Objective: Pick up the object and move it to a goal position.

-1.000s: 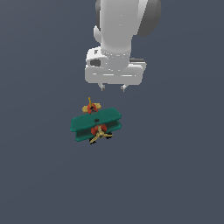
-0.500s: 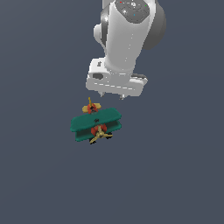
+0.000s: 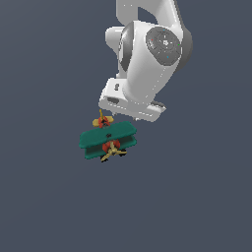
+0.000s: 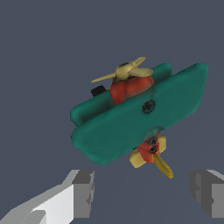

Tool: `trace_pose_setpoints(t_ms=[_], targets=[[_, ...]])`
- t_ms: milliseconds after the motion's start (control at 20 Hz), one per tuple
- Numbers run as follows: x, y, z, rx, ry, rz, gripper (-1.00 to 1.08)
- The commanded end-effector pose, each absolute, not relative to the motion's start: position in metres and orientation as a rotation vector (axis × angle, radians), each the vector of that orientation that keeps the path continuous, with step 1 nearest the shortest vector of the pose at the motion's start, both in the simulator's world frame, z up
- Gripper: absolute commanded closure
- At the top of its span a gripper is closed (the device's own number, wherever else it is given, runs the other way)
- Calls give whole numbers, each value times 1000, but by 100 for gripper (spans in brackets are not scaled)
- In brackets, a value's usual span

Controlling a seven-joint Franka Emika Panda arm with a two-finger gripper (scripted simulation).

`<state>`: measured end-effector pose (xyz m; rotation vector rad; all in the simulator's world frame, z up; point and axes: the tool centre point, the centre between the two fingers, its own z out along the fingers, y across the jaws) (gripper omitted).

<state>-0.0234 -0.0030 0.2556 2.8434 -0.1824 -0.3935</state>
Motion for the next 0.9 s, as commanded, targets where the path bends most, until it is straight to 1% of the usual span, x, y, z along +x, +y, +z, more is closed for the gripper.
trace_pose_setpoints(t_ms=[0,850], targets=[[-20,-4,249,2802,-206,-422,-60],[-3,-9,208,2487,-358,-536,-60]])
